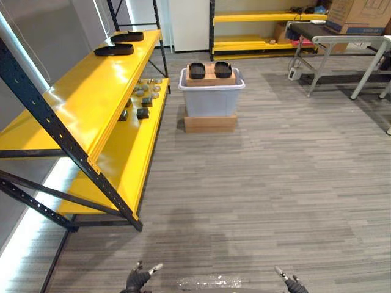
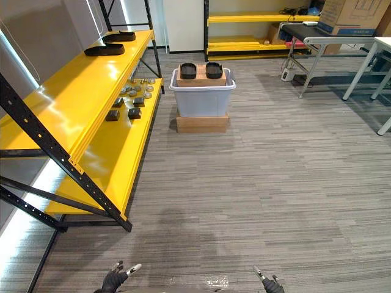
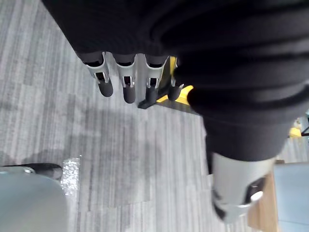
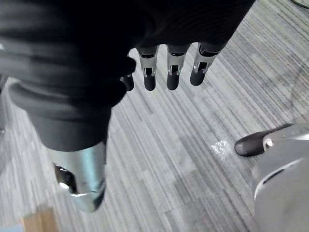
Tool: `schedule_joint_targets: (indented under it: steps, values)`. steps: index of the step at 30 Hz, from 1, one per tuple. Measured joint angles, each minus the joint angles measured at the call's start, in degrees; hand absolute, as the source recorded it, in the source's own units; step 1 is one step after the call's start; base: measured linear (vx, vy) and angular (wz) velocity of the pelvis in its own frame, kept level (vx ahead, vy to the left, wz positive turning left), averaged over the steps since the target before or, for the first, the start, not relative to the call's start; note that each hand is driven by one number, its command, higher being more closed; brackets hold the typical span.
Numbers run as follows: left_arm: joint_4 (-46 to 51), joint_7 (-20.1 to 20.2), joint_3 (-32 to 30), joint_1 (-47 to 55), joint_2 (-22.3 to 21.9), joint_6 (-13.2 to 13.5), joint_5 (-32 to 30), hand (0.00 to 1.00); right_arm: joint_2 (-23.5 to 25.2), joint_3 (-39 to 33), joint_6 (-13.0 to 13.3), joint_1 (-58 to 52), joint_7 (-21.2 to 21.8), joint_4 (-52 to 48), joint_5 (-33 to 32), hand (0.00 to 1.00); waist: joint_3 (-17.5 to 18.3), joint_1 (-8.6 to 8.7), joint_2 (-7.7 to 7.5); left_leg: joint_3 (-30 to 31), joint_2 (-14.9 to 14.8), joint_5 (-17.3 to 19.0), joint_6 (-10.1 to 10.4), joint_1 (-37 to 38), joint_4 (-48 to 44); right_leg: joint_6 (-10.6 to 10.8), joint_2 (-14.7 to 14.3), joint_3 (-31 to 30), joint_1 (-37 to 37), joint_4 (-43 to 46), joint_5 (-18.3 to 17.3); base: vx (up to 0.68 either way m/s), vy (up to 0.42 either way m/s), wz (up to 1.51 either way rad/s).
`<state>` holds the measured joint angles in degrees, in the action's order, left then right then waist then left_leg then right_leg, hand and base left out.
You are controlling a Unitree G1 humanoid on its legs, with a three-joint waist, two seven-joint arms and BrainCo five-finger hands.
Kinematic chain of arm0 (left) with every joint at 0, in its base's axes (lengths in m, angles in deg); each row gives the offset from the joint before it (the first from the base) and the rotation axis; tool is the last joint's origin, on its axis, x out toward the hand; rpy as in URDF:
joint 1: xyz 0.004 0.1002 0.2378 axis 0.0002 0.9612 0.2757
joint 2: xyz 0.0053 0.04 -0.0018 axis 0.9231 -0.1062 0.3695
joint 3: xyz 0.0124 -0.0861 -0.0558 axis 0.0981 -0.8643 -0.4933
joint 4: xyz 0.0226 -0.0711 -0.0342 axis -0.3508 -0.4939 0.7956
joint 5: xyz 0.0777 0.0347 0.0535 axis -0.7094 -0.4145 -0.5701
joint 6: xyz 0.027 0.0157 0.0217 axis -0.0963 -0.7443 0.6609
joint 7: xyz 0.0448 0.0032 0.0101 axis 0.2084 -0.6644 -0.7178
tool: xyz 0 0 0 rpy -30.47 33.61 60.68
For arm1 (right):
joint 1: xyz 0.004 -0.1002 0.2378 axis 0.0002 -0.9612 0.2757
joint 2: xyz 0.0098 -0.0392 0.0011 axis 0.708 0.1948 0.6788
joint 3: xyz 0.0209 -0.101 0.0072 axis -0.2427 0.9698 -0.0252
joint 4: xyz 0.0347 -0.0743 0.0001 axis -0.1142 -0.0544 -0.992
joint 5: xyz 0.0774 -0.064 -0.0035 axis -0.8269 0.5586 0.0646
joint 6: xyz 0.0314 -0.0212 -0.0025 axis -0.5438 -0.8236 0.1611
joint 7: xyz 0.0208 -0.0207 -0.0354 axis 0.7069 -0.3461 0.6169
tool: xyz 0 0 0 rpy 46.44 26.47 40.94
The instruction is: Walk over and take plastic housings, then place them on the shelf
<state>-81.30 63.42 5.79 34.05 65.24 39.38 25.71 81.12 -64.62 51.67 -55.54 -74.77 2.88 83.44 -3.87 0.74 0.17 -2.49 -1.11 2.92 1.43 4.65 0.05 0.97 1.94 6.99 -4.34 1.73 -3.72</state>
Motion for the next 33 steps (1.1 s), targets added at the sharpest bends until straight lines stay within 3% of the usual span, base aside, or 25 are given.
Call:
schedule_joint_targets:
  steps: [2, 7, 16, 18, 22, 24, 26, 27, 28, 29, 30, 32, 33]
  values:
    - [1.83, -0.02, -0.09, -0.23, 0.24, 0.25, -0.91, 0.0, -0.07, 0.05, 0.04, 0.26, 0.09, -0.63, 4.43, 0.0, -0.4, 0.07, -0.25, -0.02, 0.09, -0.16, -0.21, 0.24, -0.08, -0.02, 0.08, 0.61, -0.64, -0.39, 0.01, 0.16, 0.006, 0.05]
    - [5.01, -0.05, -0.3, -0.85, 1.15, 0.62, -2.22, 0.0, -0.15, 0.17, 0.07, 1.74, 0.24, -3.09, 6.48, 0.0, -2.64, 0.09, -1.14, -0.5, 0.18, -0.01, 0.02, 1.24, 0.04, 0.18, 0.18, 0.91, -2.47, -1.6, -0.11, 0.09, -0.003, 0.05]
    - [6.82, -0.13, -2.1, -0.95, 0.88, 0.81, -2.04, 0.0, -0.43, -0.1, 0.06, 2.24, 0.17, -4.82, 3.24, 0.0, -2.93, 0.65, -0.54, -0.94, 0.17, 0.83, 0.83, 2.0, -0.16, 1.27, 0.37, 0.93, -3.34, -1.88, -0.82, 0.02, -0.005, -0.01]
    - [6.96, -0.2, -2.45, -1.12, 0.7, 0.81, -1.61, 0.0, -0.52, -0.78, 0.04, 2.96, 0.11, -4.83, 1.78, 0.0, -3.15, 1.33, 0.14, -1.7, 0.09, 2.44, -0.84, 1.07, -1.14, 1.38, 0.26, 0.9, -2.79, -2.08, -1.12, -0.04, 0.001, -0.08]
    - [9.03, -0.64, -3.2, -0.67, 0.53, 0.82, -0.16, 0.0, -0.44, -2.06, 0.02, 4.13, -0.08, -4.84, -0.31, 0.0, -3.26, 1.33, 0.37, -2.79, 0.24, 5.73, -1.59, -2.52, -5.46, 2.27, 0.74, 0.61, -0.45, -1.29, -2.11, -0.01, 0.025, -0.14]
    - [10.51, -1.36, -4.74, -0.42, -0.1, 0.82, 0.86, 0.0, -0.28, -3.28, 0.0, 4.33, -0.19, -4.84, -0.8, 0.0, -3.3, 1.27, 0.4, -3.6, 0.22, 7.94, -1.98, -4.2, -8.47, 2.95, 1.22, 0.32, 1.61, 1.89, -4.16, 0.05, 0.05, -0.16]
    - [11.8, -1.71, -5.25, -0.02, -0.22, 0.84, 2.63, 0.0, -0.63, -3.6, -0.09, 5.03, -1.02, -4.82, -1.25, 0.0, -3.48, 1.21, 0.48, -5.3, 0.23, 12.39, -3.48, -5.61, -12.99, 6.64, 2.88, -0.13, 7.08, 13.91, -9.3, 0.1, 0.104, -0.39]
    - [12.02, -1.95, -5.26, 0.15, -0.22, 0.85, 2.96, 0.0, -0.67, -3.55, -0.15, 5.39, -1.16, -4.82, -1.43, 0.0, -3.54, 0.82, 0.53, -6.11, 0.26, 13.12, -3.78, -5.53, -13.29, 6.55, 3.43, 0.27, 9.13, 18.29, -9.67, 0.14, 0.148, -0.5]
    - [12.23, -2.56, -5.18, 0.25, -0.21, 0.85, 3.54, 0.0, -0.68, -3.54, -0.18, 6.17, -1.27, -4.89, -1.59, 0.0, -4.01, 0.69, 1.05, -6.38, 0.36, 14.37, -3.94, -4.43, -13.89, 6.64, 4.85, 1.54, 13.2, 28.44, -9.78, 0.23, 0.151, -0.26]
    - [12.34, -2.7, -5.17, -0.27, 0.06, 0.9, 4.13, 0.0, -0.57, -3.3, -0.25, 6.19, -1.28, -5.06, -1.59, 0.0, -5.17, 1.56, 0.54, -6.04, 1.07, 15.32, -4.96, -1.68, -14.26, 6.5, 7.19, 2.88, 17.32, 39.73, -9.26, 0.28, 0.121, -0.04]
    - [12.37, -2.9, -5.16, -0.31, 0.36, 0.9, 4.69, 0.0, -0.47, -3.19, -0.45, 5.96, -1.27, -5.07, -1.59, 0.0, -5.64, 1.71, 0.26, -5.93, 1.5, 16.12, -5.34, 0.3, -14.16, 6.34, 8.24, 3.56, 19.06, 44.81, -10.71, 0.29, 0.079, 0.11]
    - [12.37, -3.58, -5.08, -0.69, 0.76, 0.92, 4.71, 0.0, -0.73, -2.95, -0.6, 5.82, -1.27, -6.26, -1.57, 0.0, -5.88, 1.69, 0.48, -5.37, 1.15, 17.95, -5.31, 3.86, -13.3, 4.15, 9.13, 6.83, 23.05, 45.94, -14.31, 0.42, 0.068, 0.1]
    - [12.31, -3.74, -5.08, -1.18, 0.84, 0.91, 4.71, 0.0, -1.08, -2.25, -0.57, 5.9, -1.28, -7.04, -1.56, 0.0, -6.04, 1.9, 0.69, -5.28, 0.73, 17.96, -5.28, 4.8, -12.38, 3.43, 8.64, 8.29, 24.64, 44.54, -14.46, 0.46, 0.039, 0.16]
